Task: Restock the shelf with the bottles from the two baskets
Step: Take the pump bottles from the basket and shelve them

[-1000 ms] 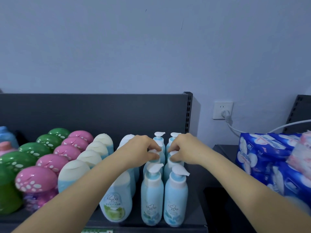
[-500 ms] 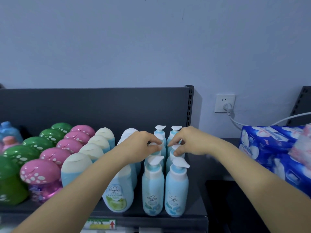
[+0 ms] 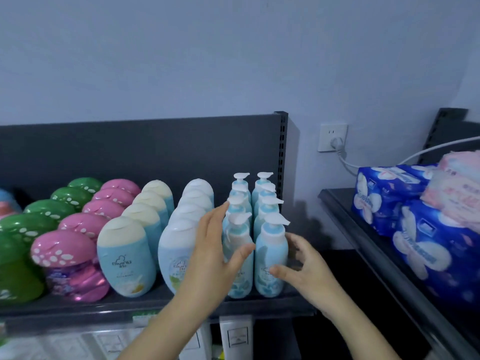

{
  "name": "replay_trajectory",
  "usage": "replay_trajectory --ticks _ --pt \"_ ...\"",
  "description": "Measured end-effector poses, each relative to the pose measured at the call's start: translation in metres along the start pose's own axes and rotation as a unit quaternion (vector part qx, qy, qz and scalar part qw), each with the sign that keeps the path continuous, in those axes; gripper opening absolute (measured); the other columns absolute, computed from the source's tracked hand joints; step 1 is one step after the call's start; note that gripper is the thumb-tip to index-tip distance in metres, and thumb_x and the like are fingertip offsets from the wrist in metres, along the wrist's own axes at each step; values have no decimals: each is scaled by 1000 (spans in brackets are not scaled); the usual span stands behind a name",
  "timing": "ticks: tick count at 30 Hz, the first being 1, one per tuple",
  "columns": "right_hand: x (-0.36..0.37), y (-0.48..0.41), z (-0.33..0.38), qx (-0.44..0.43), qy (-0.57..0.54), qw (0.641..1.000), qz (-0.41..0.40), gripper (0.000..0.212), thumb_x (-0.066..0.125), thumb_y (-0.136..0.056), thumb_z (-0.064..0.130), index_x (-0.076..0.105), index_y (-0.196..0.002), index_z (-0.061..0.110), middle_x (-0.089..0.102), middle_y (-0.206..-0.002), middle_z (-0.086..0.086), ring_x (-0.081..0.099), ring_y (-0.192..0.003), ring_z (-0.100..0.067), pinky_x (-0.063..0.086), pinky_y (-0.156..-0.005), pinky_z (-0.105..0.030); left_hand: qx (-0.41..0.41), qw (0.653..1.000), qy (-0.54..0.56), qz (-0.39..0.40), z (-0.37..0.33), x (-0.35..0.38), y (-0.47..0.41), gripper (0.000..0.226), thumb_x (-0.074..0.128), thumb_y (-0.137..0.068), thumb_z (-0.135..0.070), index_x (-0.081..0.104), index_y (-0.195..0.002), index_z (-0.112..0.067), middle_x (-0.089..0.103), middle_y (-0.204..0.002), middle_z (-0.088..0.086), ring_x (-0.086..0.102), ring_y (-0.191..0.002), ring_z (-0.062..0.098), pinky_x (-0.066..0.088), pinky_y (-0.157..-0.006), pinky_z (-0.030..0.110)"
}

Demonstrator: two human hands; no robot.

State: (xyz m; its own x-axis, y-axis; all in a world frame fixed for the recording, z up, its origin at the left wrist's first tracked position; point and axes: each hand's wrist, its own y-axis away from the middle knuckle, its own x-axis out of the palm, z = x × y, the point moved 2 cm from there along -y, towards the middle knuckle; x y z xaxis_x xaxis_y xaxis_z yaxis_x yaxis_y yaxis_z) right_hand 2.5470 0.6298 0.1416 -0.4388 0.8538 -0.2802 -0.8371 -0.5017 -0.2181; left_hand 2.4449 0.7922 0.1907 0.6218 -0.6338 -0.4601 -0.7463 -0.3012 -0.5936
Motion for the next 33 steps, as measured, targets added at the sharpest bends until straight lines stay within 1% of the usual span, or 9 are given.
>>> replay_trajectory --ticks 2,7,13,18,21,23,28,31,33 --pt "9 -1 -11 2 49 998 -32 89 88 -40 48 52 -120 36 61 -121 9 58 -111 -6 50 -95 -37 -7 1000 -9 0 12 12 13 84 74 -79 -24 15 -133 -51 32 -135 -16 31 -128 -3 31 -106 20" --pt "15 4 -9 17 90 991 -101 68 88 -52 21 50 -104 41 64 -109 12 61 -100 -4 52 -90 -35 7 998 -38 58 29 23 28 97 72 -81 -13 2 -139 -48 24 -136 -17 19 -125 -17 13 -103 -1" --pt "11 10 5 32 98 993 -58 66 84 -64 10 47 -114 34 63 -110 14 60 -102 0 51 -94 -32 4 996 -46 72 29 19 27 91 67 -85 -14 0 -140 -42 25 -146 -7 24 -125 -9 10 -99 -5" --pt "14 15 18 35 132 989 -61 69 79 -73 9 44 -129 27 57 -109 15 54 -95 9 42 -77 -6 9 996 -50 71 26 16 27 92 66 -86 -14 -3 -140 -41 27 -146 -3 36 -129 7 20 -102 6" --pt "17 22 18 47 155 983 -86 69 80 -73 12 45 -131 25 58 -115 7 58 -98 -4 46 -84 -18 14 995 -48 90 25 11 29 94 64 -87 -13 -7 -138 -45 26 -145 -4 43 -123 13 33 -102 17" --pt "18 28 17 62 157 982 -89 70 80 -72 15 44 -133 23 57 -118 5 59 -100 -10 49 -86 -26 14 993 -51 102 24 5 32 91 63 -88 -14 -3 -144 -39 25 -146 -4 41 -126 12 31 -100 14" --pt "24 47 18 86 180 972 -124 70 78 -75 19 42 -135 19 53 -118 3 58 -94 -9 46 -79 -23 52 988 -91 110 19 -14 43 64 58 -92 -21 25 -147 -21 32 -143 -5 41 -126 9 26 -93 8" --pt "35 62 19 69 213 960 -170 41 76 -77 20 52 -110 22 56 -107 3 58 -85 -3 51 -76 -22 73 985 -120 104 21 -27 56 52 55 -94 -27 37 -142 -22 43 -136 -7 46 -121 9 34 -90 13" --pt "46 69 19 44 227 957 -173 29 75 -78 19 57 -99 20 58 -102 2 58 -83 -1 52 -75 -21 70 982 -147 99 25 -36 67 44 57 -92 -30 47 -135 -26 51 -126 -10 53 -111 10 45 -80 22"
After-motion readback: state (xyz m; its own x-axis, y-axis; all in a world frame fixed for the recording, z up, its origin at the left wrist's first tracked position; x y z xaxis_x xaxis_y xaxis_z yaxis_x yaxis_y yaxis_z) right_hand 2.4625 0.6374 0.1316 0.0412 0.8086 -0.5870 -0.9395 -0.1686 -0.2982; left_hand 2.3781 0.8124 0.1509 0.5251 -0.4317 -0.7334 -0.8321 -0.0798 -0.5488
